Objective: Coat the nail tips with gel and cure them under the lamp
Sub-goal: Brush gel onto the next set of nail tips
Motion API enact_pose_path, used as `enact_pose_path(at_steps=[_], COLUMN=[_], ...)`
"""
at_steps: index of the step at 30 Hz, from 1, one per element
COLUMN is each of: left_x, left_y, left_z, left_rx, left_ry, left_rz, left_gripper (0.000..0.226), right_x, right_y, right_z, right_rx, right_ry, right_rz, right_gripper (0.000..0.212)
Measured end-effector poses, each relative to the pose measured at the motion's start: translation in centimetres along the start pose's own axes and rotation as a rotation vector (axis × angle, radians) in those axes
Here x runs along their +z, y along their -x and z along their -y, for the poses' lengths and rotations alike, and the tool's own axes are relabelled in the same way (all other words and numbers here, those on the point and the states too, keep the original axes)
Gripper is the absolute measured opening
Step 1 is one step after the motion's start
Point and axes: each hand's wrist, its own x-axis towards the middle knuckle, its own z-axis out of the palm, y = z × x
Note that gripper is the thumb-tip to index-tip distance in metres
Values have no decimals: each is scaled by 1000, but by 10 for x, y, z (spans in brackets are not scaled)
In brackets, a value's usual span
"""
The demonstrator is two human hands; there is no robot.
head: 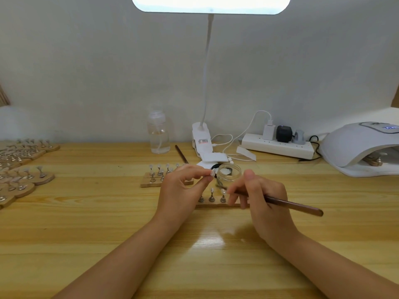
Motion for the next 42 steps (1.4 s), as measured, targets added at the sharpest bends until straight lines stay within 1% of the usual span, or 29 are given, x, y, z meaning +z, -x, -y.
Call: enact_pose_path(at_steps=[2, 4, 8, 12, 15, 19, 23, 25, 29, 32, 34, 36, 39, 42], left_x=[0, -1, 0, 0, -1, -1, 0, 0, 0, 0, 0, 0, 0, 0], left_y=[0, 0, 0, 1, 0, 0, 1, 0, 0, 0, 0, 1, 1, 1], left_z=[-1, -3, -4, -4, -4, -4, -2, -1, -1, 0, 0, 0, 0, 0], left_rx=[13, 14, 29, 21, 2, 24, 53, 53, 46, 49, 51, 56, 73, 86], left_ry=[-3, 12, -24, -10, -17, -29, -54, -64, -75, -89, -92, -104, -142, -146], left_rz=[-8, -15, -5, 21, 7, -11, 20, 25, 26, 36, 41, 47, 66, 73], left_gripper=[21, 24, 25, 23, 22, 30, 20, 20, 19, 19, 19, 19, 18, 19], right_x=[-1, -1, -1, -1, -1, -2, -1, -1, -2, -2, -1, -1, -2, -2], right_y=[-2, -3, -3, -3, -3, -3, -4, -3, 0, -1, -3, -2, 0, -2], right_z=[1, 2, 2, 1, 1, 0, 0, 0, -3, -2, -1, -2, -3, -2], right_rx=[-42, -53, -59, -86, -95, -89, -94, -86, -36, -90, -86, -66, -41, -98], right_ry=[49, 65, 117, 142, 155, 169, 216, 207, 63, 124, 174, 165, 76, 151], right_rz=[-32, -44, -32, -19, -7, -8, 12, 36, 18, 13, 29, 40, 2, -3], right_gripper=[34, 31, 31, 30, 30, 31, 26, 27, 41, 33, 29, 32, 42, 33])
